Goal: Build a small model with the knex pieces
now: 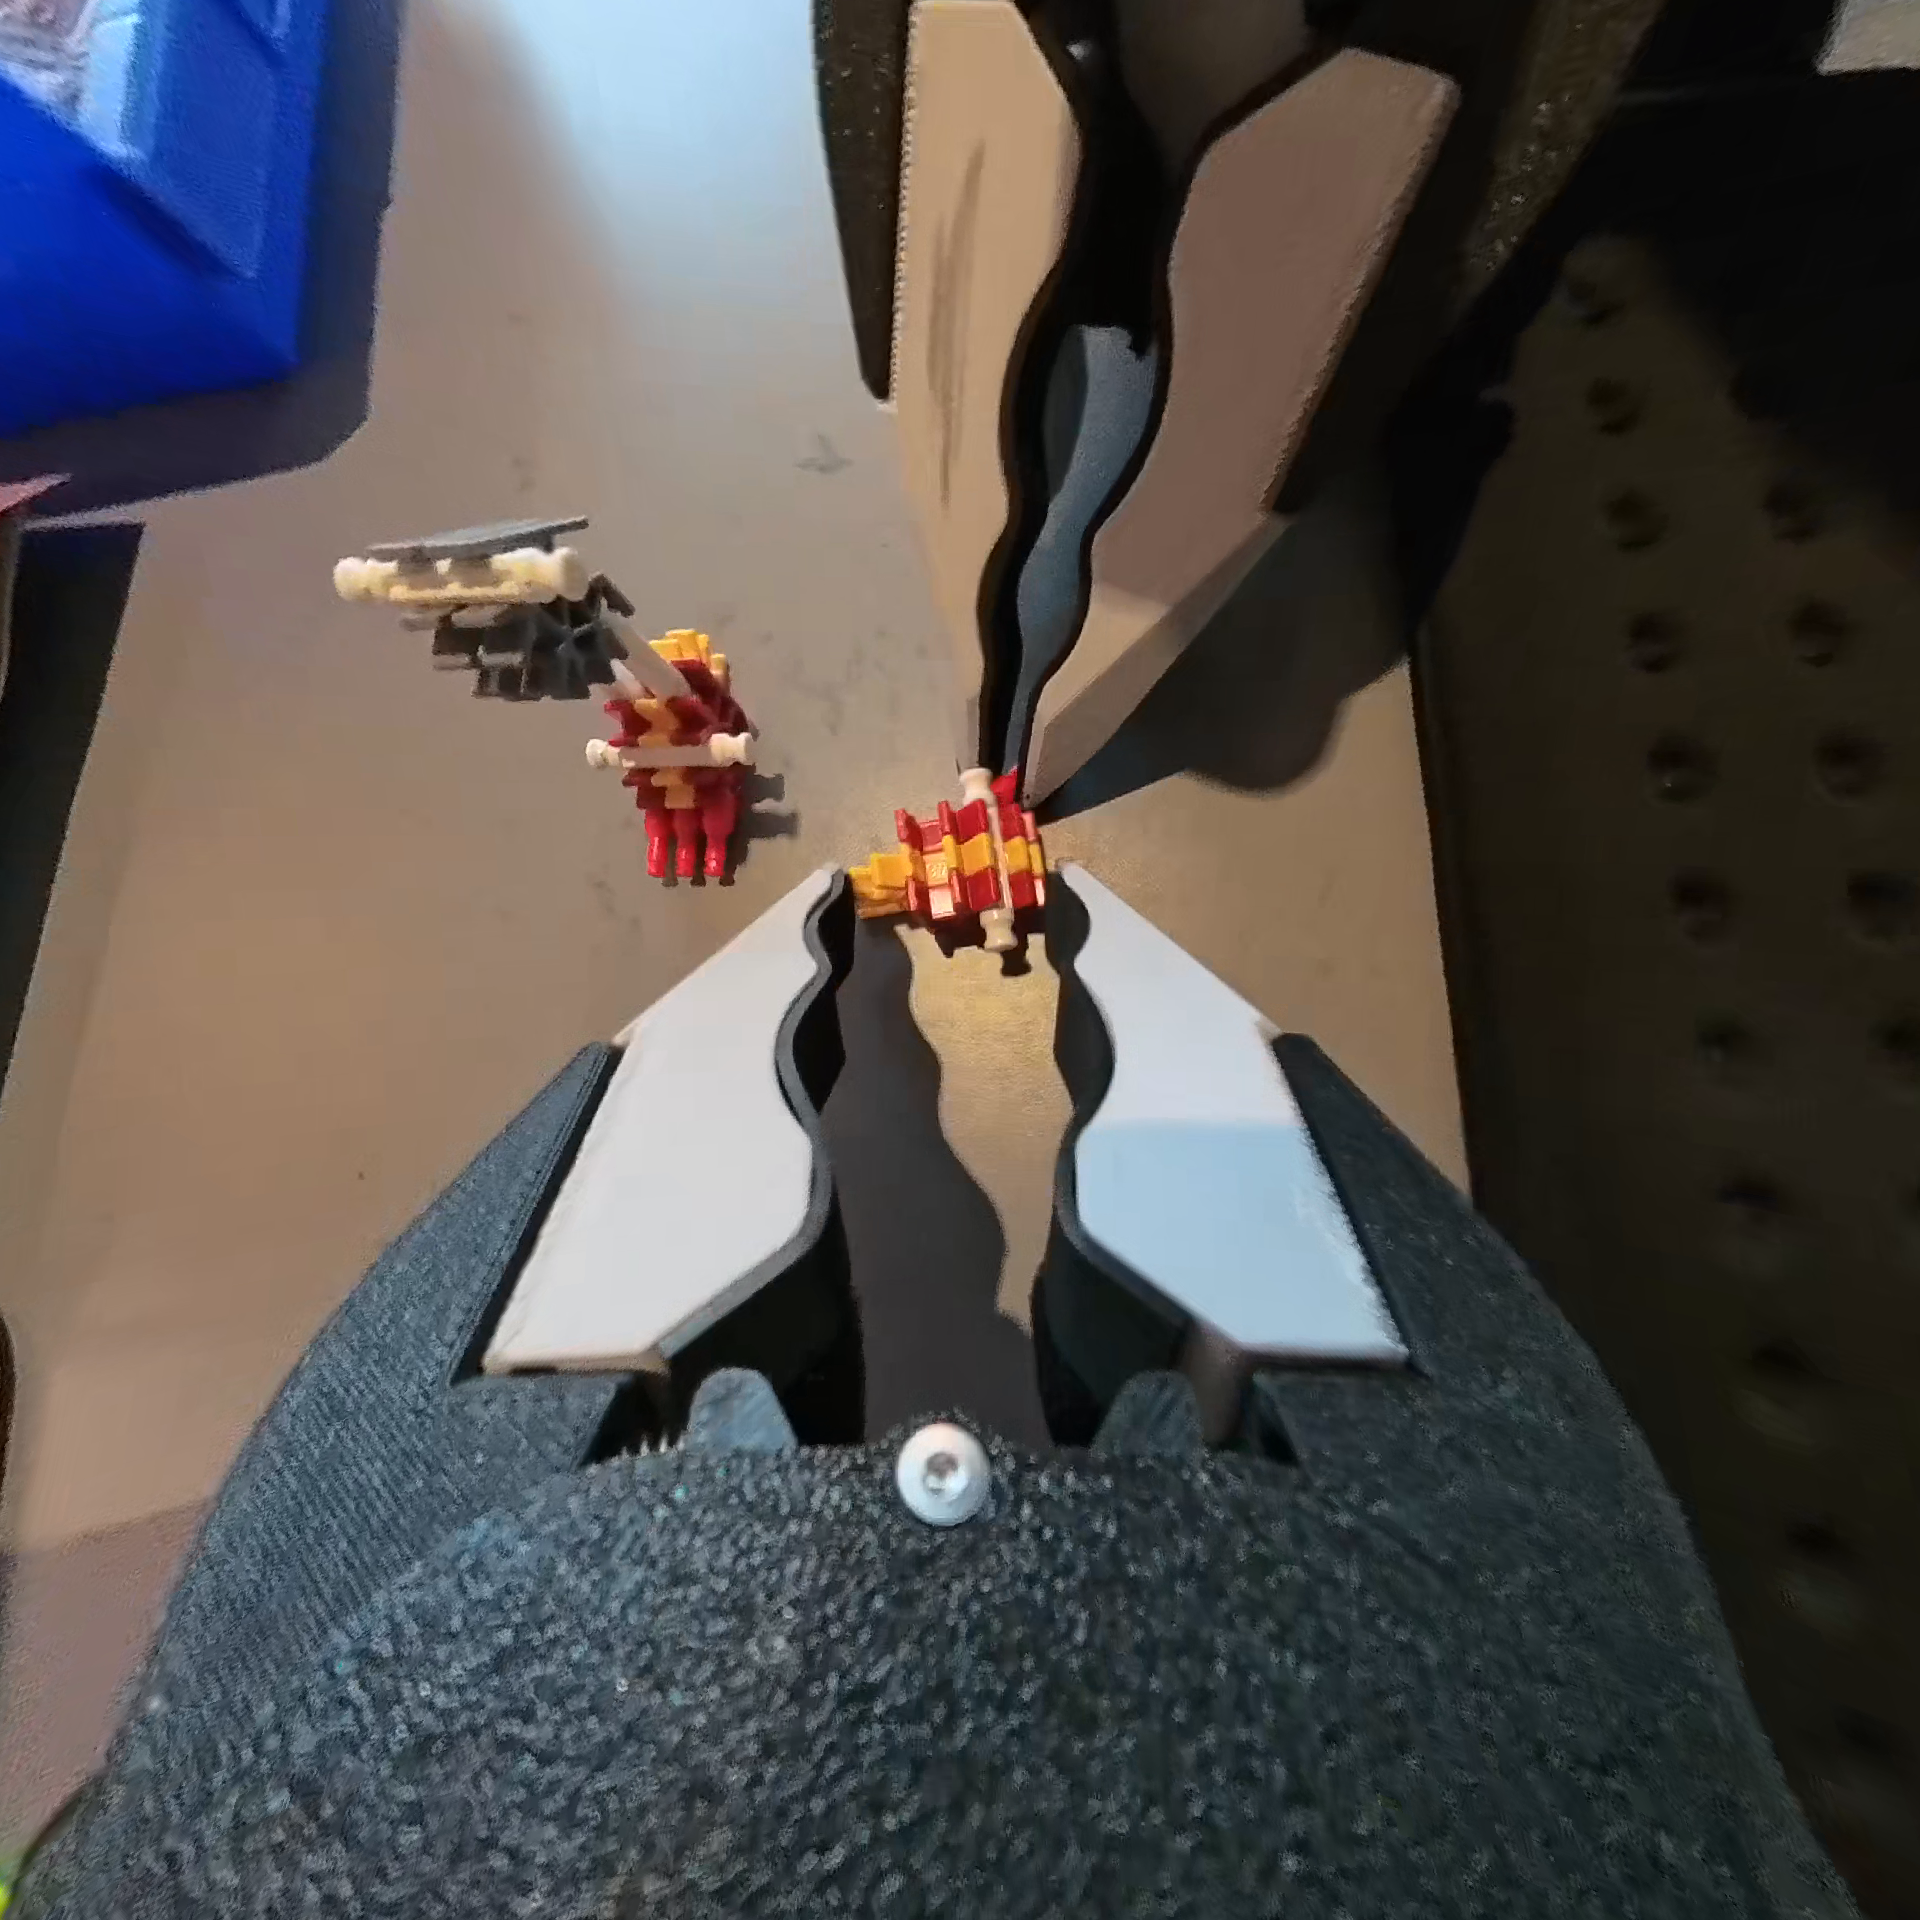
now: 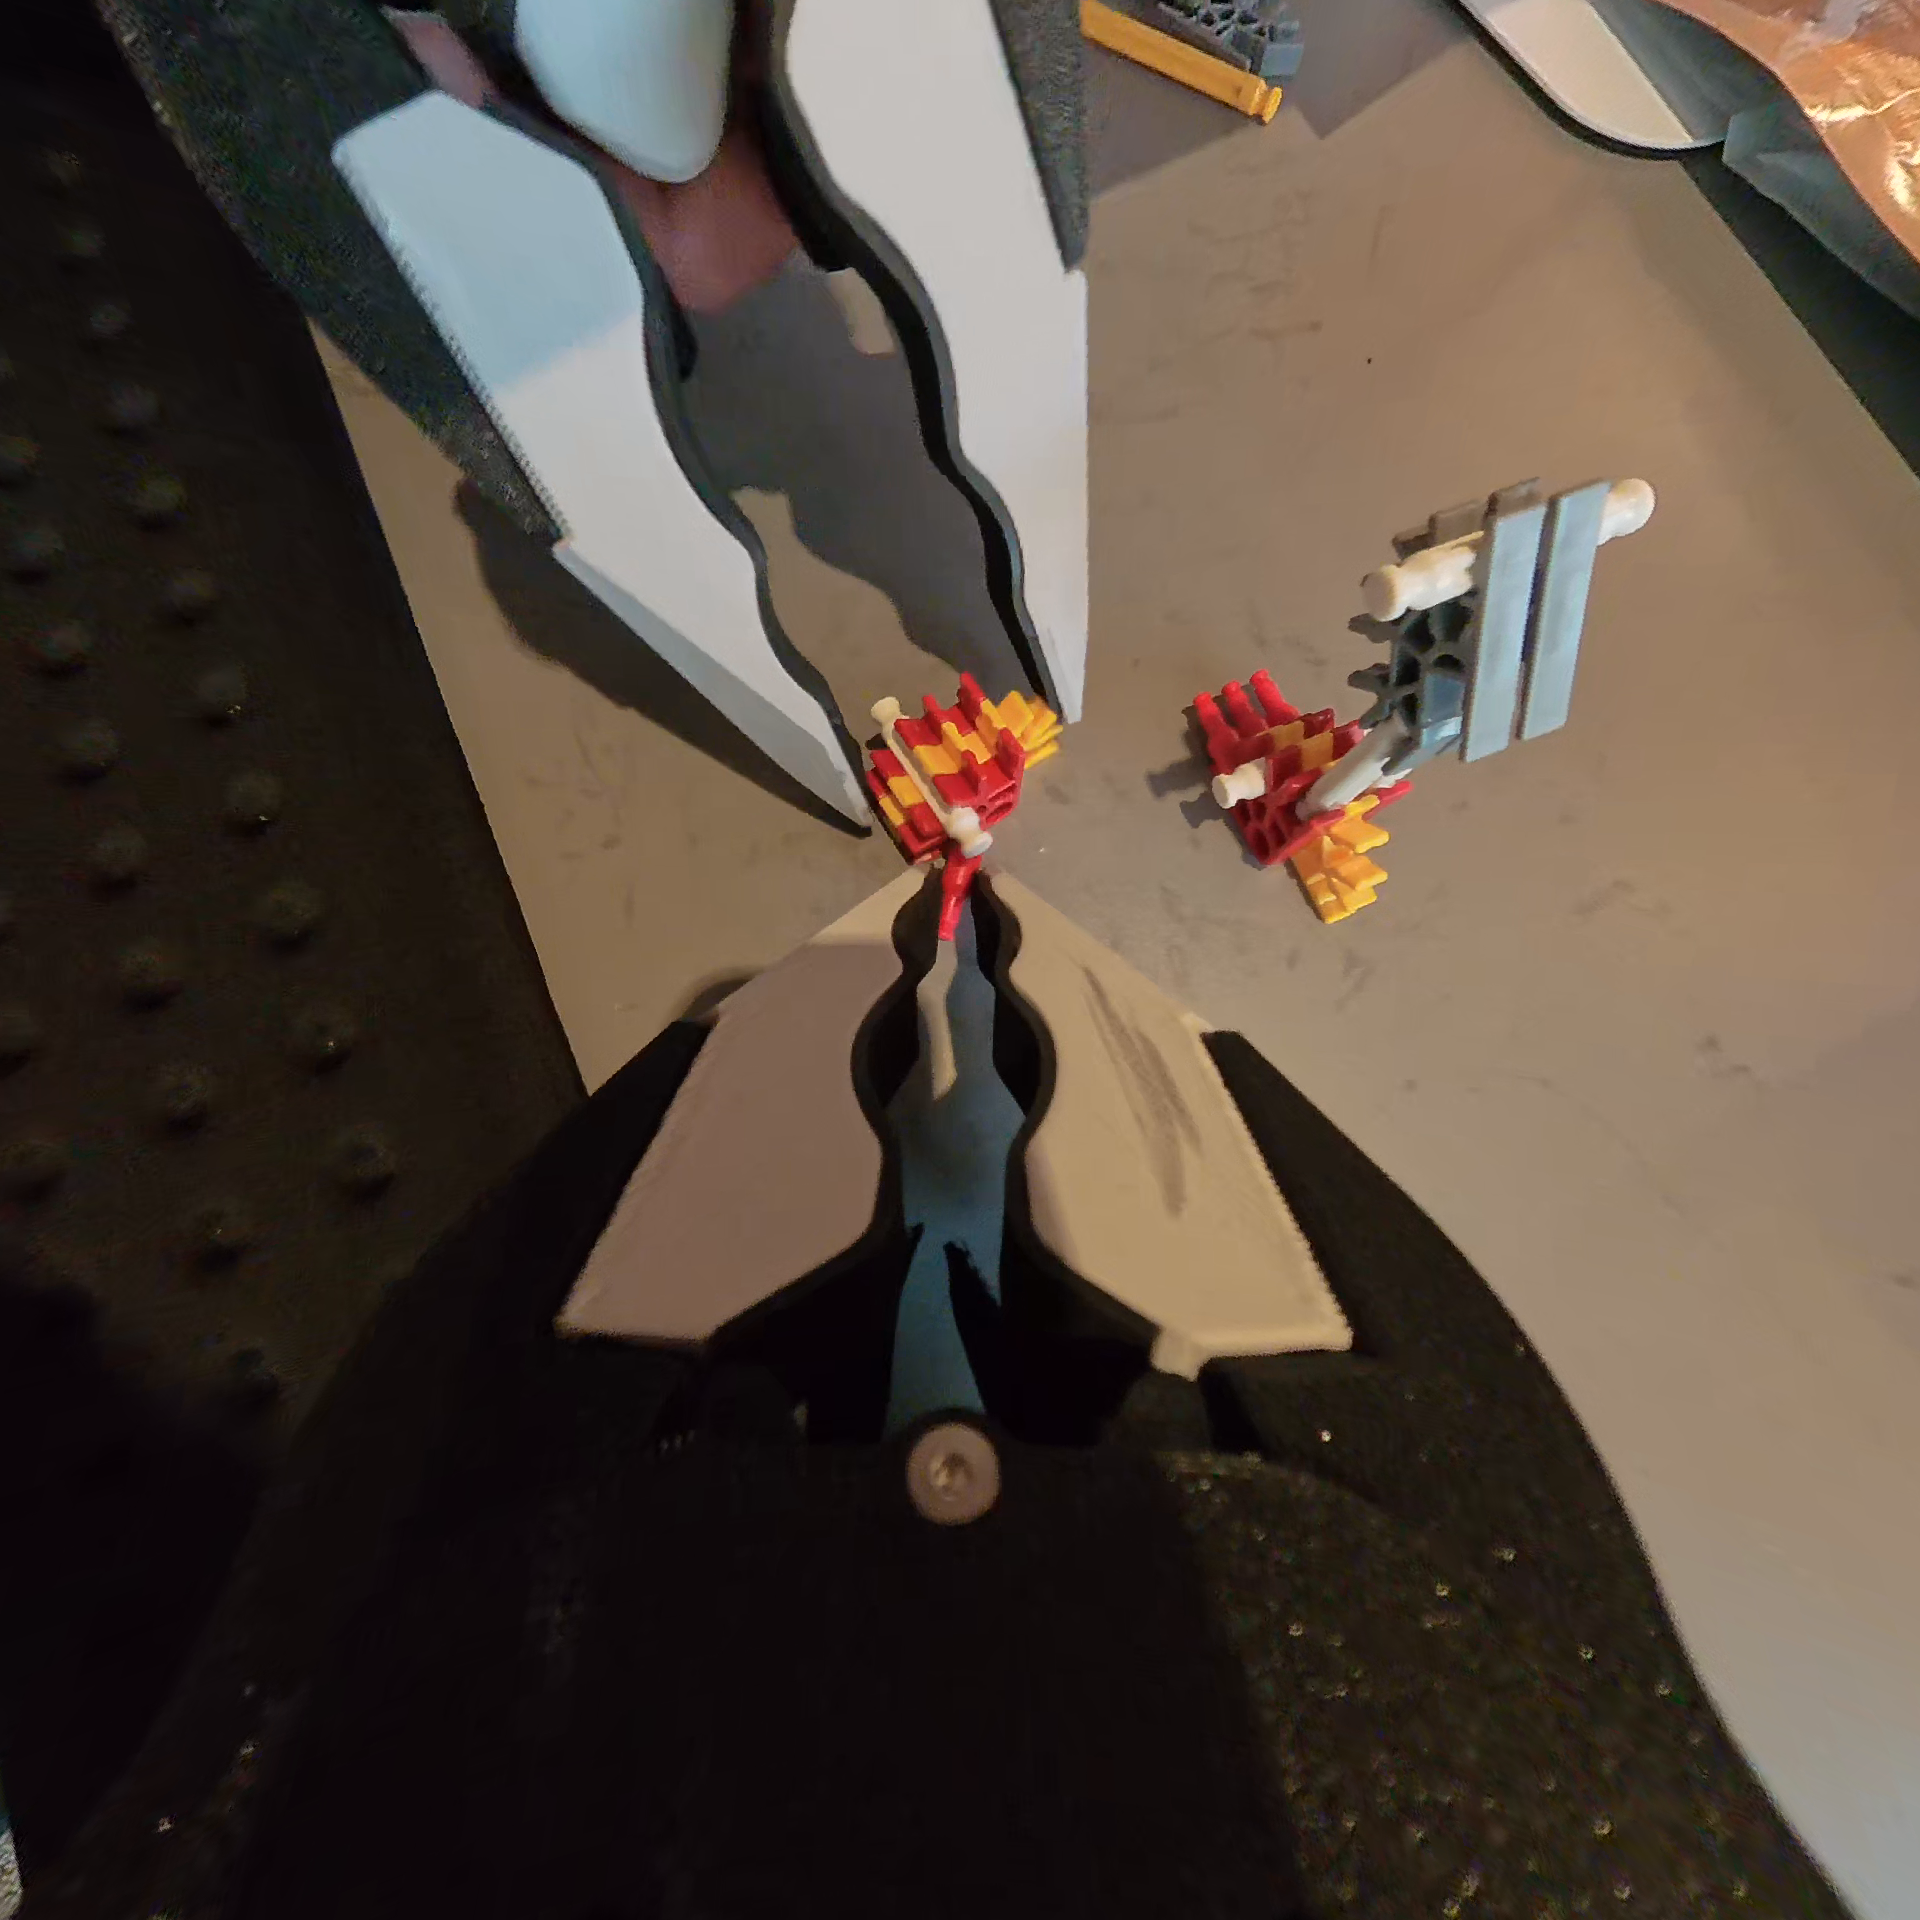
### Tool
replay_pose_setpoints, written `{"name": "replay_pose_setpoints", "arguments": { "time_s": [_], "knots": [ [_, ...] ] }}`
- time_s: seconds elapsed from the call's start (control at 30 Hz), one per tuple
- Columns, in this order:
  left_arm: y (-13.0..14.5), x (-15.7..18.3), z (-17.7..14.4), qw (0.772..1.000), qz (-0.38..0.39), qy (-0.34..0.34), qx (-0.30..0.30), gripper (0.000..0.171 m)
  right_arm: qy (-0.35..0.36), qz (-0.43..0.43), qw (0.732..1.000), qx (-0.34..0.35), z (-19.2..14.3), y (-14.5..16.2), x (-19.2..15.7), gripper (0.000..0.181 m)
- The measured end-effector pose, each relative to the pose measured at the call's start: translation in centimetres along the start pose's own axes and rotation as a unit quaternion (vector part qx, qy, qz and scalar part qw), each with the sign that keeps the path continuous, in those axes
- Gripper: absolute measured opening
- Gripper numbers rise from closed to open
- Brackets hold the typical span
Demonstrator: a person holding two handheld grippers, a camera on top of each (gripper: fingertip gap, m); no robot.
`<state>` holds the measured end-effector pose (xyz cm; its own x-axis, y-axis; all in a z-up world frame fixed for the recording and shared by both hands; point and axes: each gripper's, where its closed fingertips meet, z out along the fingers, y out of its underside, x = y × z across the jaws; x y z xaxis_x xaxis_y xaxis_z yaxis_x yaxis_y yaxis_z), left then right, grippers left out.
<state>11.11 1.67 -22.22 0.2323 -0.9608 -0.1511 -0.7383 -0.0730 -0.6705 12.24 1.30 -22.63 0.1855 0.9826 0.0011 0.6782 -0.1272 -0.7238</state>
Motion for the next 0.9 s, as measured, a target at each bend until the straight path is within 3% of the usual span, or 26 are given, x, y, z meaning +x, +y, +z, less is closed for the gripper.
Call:
{"name": "replay_pose_setpoints", "arguments": {
  "time_s": [0.43,0.9],
  "knots": [
    [-0.1,-0.07,-0.05,0.995,-0.024,-0.09,0.026,0.036,0.012,0.009,1.0,0.001,-0.33,0.24,-0.06,0.005],
    [-0.06,-0.06,0.18,0.994,-0.019,-0.109,0.017,0.035,-0.006,-0.009,1.0,0.004,0.0,-0.13,-0.69,0.004]
  ]
}}
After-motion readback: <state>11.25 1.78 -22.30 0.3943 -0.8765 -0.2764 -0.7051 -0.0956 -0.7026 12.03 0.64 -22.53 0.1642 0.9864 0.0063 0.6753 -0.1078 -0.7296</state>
